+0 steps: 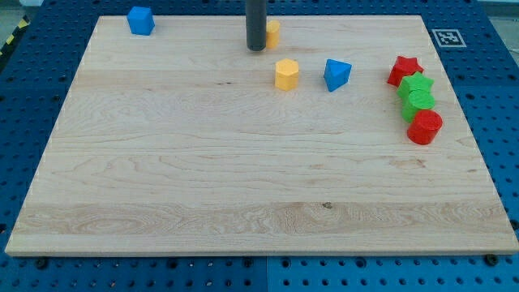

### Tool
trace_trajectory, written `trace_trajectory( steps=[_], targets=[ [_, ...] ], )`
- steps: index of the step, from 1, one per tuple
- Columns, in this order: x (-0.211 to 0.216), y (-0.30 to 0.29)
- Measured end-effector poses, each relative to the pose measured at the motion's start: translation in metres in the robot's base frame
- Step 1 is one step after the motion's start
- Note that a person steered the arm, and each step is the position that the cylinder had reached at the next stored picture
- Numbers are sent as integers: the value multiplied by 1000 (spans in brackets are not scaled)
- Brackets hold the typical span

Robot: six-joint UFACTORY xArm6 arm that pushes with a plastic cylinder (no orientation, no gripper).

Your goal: Slide the blue triangle slightly up

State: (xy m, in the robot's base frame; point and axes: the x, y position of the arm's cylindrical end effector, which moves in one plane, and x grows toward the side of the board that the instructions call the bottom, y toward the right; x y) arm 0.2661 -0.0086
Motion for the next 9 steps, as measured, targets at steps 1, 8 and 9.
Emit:
trace_trajectory(
  steps=[1,8,9],
  targets=[
    [-11,-1],
    [121,-70],
    [133,-39]
  ],
)
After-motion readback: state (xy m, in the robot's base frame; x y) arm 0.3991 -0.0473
